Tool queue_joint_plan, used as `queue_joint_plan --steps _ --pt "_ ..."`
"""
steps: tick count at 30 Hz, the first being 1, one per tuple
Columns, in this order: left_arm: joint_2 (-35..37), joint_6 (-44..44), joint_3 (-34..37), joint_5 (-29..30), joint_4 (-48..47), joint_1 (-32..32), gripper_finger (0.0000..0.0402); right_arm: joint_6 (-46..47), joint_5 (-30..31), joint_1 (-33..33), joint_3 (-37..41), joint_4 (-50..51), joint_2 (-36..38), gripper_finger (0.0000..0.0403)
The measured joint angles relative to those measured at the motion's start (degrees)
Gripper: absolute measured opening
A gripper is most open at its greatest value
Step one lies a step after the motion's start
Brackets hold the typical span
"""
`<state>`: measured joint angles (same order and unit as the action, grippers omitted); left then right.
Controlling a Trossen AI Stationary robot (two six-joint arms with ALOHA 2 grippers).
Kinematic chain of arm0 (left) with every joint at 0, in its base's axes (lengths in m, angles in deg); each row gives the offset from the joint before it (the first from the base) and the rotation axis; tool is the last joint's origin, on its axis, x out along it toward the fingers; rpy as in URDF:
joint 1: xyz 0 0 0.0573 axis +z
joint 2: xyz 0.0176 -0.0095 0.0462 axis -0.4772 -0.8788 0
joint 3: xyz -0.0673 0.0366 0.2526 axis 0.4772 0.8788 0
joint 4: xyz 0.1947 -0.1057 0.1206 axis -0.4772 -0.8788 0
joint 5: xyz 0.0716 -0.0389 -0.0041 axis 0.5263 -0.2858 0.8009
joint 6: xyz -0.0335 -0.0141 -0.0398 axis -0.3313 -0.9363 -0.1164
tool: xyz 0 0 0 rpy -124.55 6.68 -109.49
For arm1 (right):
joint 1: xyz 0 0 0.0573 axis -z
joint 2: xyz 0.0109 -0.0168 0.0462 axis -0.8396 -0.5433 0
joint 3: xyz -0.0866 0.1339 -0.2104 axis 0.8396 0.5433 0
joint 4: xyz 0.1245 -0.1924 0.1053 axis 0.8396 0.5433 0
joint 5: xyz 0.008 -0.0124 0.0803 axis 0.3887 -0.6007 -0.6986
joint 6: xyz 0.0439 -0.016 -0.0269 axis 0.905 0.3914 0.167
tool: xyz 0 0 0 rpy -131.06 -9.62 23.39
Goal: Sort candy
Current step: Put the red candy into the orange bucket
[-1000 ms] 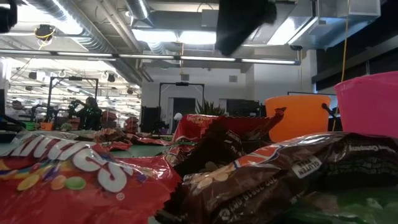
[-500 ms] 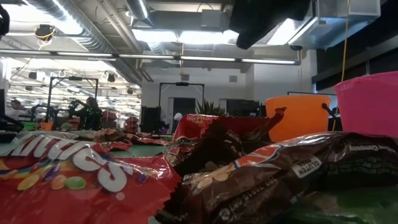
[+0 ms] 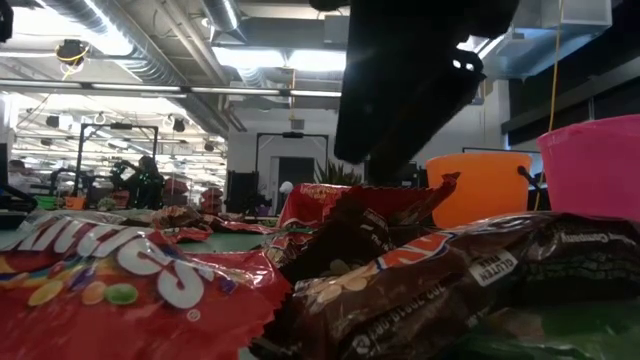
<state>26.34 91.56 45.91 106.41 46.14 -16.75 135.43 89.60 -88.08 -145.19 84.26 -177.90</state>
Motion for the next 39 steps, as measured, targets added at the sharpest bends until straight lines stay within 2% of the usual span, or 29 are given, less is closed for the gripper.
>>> queue_joint_plan --steps 7,18,24,33,39 --pt "-2.02 -0.09 0.0 0.33 0.11 0.02 0.0153 0.48 0.41 0.16 0.0 0.03 -1.24 0.0269" --pt "-2.07 -0.11 0.0 0.4 0.18 0.02 0.0153 2.01 -0.2 2.27 -0.07 0.18 -2.42 0.0214" --pt "-2.07 -0.09 0.0 0.43 0.16 0.02 0.0153 2.74 -1.22 3.24 -0.07 2.29 -3.47 0.0151" --pt "-2.07 -0.09 0.0 0.45 0.16 0.02 0.0153 1.46 -3.18 3.76 -0.09 3.35 -4.14 0.0012" --pt "-2.07 -0.09 0.0 0.46 0.16 0.02 0.0153 1.49 -0.97 3.62 -1.53 6.94 -3.88 0.0003"
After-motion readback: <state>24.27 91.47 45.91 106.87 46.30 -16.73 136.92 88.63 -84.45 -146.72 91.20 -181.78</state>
